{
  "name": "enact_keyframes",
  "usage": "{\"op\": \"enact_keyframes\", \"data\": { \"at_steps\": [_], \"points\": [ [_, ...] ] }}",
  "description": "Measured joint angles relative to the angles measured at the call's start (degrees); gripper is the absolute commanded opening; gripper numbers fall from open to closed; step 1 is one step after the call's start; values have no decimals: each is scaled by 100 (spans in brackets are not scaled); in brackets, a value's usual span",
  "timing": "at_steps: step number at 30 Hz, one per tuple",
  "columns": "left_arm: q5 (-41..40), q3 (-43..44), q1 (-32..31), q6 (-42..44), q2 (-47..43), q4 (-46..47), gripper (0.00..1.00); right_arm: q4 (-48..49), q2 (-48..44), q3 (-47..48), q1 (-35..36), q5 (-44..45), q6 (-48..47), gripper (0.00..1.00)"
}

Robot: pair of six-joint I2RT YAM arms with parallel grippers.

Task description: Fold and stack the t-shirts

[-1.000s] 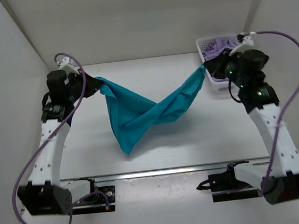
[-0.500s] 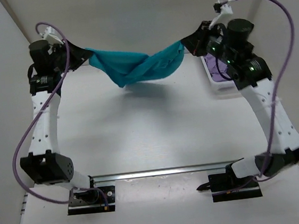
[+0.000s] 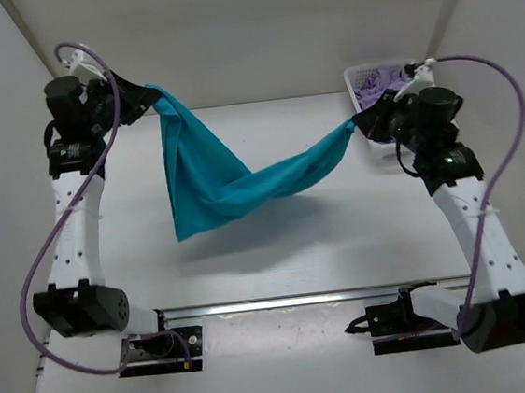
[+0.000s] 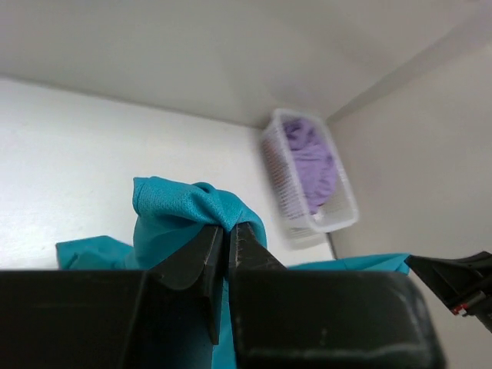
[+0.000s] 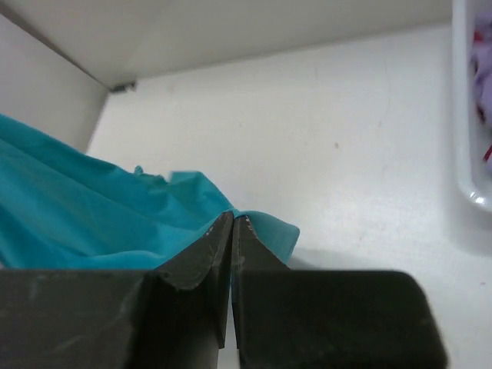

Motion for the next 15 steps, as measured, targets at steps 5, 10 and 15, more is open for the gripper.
{"op": "enact_keyframes", "data": {
  "at_steps": [5,10,15],
  "points": [
    [-645,-387,-262,295,1322,96,18,271,1104,-750,59,-55,120,0],
    [-999,804,-402,557,3711,-503,39,391,1825,-951,107,-74,249,0],
    [-1307,2675,-424,765,5191,-1488,52,535,2022,-826,184,35,293,0]
  ]
}}
